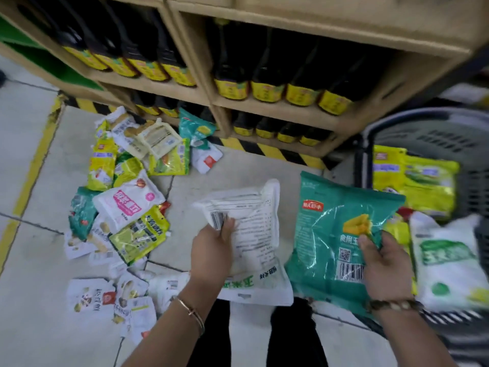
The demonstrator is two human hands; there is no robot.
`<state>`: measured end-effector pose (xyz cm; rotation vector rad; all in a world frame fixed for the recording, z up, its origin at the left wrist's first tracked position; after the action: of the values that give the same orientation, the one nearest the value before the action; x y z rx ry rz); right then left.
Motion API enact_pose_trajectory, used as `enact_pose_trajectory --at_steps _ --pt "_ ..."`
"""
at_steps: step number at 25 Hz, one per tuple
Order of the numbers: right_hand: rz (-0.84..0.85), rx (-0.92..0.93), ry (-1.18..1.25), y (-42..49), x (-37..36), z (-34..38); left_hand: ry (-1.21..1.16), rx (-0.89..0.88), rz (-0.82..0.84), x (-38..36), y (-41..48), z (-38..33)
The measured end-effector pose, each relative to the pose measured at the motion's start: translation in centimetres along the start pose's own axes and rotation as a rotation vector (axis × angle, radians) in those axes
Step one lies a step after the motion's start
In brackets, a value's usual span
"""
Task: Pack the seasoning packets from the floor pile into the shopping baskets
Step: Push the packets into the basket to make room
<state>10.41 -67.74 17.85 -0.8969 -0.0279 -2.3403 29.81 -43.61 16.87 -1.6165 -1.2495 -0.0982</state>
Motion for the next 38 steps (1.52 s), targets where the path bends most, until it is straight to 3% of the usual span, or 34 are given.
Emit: enact_pose_trajectory --at_steps 5,9,14,18,25,29,32,35,38 --pt "-0.147 -0.076 0.035 -0.6 10.9 -5.2 0.127 -0.169 0.055 -6.9 -6.5 -4.4" --pt "-0.269 -0.102 0.020 -0.1 18.8 -9.5 0.053 -0.235 0.129 -11.8 -11.2 -7.8" --pt "-0.208 -0.088 -0.140 4.8 23.4 -13.7 0.208 -0.396 0.227 -20.0 -14.0 -12.1" --pt "-0.111 -0.035 -0.284 11.5 22.2 -16.4 0.330 -0.409 0.242 -25.9 -13.6 -14.2" --pt "0.085 0.065 -0.416 21.1 15.3 -20.1 0.379 -0.341 0.155 -29.7 -10.5 -14.2" --pt "0.173 0.131 -0.728 23.0 13.5 -21.1 0.367 -0.304 0.134 -31.3 -9.1 -14.2" --pt "0.218 0.003 -0.848 23.5 13.4 -22.8 0.390 -0.291 0.116 -32.4 -8.3 -14.3" --pt "0.179 -0.123 -0.682 22.5 14.1 -24.5 0.366 -0.357 0.105 -33.0 -7.8 -15.0" --pt "0.155 0.156 -0.687 20.0 13.4 -23.2 0.264 -0.413 0.166 -35.0 -6.9 -16.4"
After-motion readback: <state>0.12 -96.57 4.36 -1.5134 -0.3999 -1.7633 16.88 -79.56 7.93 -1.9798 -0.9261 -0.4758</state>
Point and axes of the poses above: each hand's wrist, its own y-axis towards the middle knuckle, its own x-axis out of the back of the hand, z = x × y, the point moved 7 cm from there along y, towards the middle knuckle, and after that the axes turned 15 degrees about x, right-handed, at the moved point
